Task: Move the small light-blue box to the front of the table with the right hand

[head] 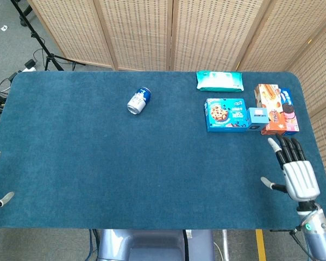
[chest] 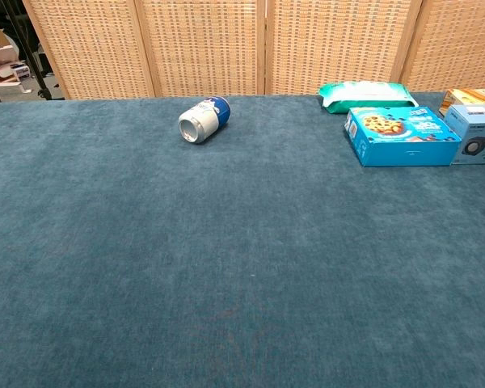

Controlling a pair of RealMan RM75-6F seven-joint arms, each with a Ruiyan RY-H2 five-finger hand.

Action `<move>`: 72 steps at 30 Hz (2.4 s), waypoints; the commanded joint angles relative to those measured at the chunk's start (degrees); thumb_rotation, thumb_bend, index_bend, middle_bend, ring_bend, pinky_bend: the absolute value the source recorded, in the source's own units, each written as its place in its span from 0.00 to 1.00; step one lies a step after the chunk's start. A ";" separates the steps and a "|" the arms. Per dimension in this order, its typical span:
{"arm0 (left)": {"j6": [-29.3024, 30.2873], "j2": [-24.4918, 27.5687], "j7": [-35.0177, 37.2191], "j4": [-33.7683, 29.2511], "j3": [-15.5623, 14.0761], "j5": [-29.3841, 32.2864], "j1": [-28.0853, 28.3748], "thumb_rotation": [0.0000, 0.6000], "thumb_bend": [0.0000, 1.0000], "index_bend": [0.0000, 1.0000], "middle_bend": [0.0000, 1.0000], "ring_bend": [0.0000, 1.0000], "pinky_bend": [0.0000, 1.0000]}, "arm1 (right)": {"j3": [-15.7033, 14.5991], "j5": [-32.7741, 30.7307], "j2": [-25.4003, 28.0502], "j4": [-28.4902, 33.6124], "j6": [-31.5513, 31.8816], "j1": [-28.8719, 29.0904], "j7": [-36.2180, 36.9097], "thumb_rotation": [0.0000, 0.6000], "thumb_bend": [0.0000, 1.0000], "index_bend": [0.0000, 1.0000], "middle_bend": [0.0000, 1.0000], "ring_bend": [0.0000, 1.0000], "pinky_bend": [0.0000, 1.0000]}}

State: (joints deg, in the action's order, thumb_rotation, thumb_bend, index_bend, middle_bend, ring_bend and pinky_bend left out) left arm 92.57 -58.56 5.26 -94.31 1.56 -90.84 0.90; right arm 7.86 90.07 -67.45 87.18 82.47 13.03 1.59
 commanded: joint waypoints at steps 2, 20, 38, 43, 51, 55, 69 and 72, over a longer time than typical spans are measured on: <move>-1.50 -0.47 -1.09 -0.09 0.47 1.18 0.75 1.00 0.00 0.00 0.00 0.00 0.00 | 4.17 -4.39 0.64 -5.65 -13.60 9.40 6.97 1.00 0.00 0.00 0.00 0.00 0.00; -6.71 -3.09 -7.16 -0.14 2.89 7.22 3.55 1.00 0.00 0.00 0.00 0.00 0.00 | 8.49 -19.17 -14.42 -40.64 -47.42 30.74 7.60 1.00 0.00 0.00 0.00 0.00 0.00; -9.18 -4.53 -9.03 1.30 5.15 12.54 5.04 1.00 0.00 0.00 0.00 0.00 0.00 | 5.16 -18.64 -26.79 -62.25 -57.43 36.58 8.34 1.00 0.02 0.31 0.37 0.36 0.28; -9.78 -4.71 -9.27 1.45 5.27 13.23 5.35 1.00 0.00 0.00 0.00 0.00 0.00 | 4.21 -16.00 -31.01 -68.08 -51.59 36.51 12.48 1.00 0.19 0.41 0.50 0.44 0.32; -9.81 -4.36 -8.82 1.16 4.67 12.44 5.28 1.00 0.00 0.00 0.00 0.00 0.00 | 1.56 -10.59 -26.85 -64.67 -38.54 34.37 19.91 1.00 0.25 0.42 0.51 0.45 0.32; -9.53 -4.07 -8.50 0.81 4.15 11.42 5.14 1.00 0.00 0.00 0.00 0.00 0.00 | 0.30 -8.35 -20.09 -54.93 -32.02 31.55 21.47 1.00 0.26 0.42 0.51 0.45 0.32; -6.25 -3.08 -6.97 -0.29 1.36 5.26 3.58 1.00 0.00 0.00 0.00 0.00 0.00 | -6.52 -4.39 3.01 -10.22 -22.60 20.63 4.51 1.00 0.40 0.42 0.51 0.45 0.33; -5.35 -2.94 -6.51 -0.28 0.84 3.90 3.20 1.00 0.00 0.00 0.00 0.00 0.00 | -8.59 -3.15 4.81 -5.60 -23.17 19.50 2.17 1.00 0.41 0.42 0.51 0.45 0.34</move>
State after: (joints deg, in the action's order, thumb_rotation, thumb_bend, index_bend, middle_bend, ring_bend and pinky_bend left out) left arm 86.90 -61.58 -1.47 -94.57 2.63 -86.59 4.29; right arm 2.07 85.15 -66.05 76.86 58.49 34.96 7.32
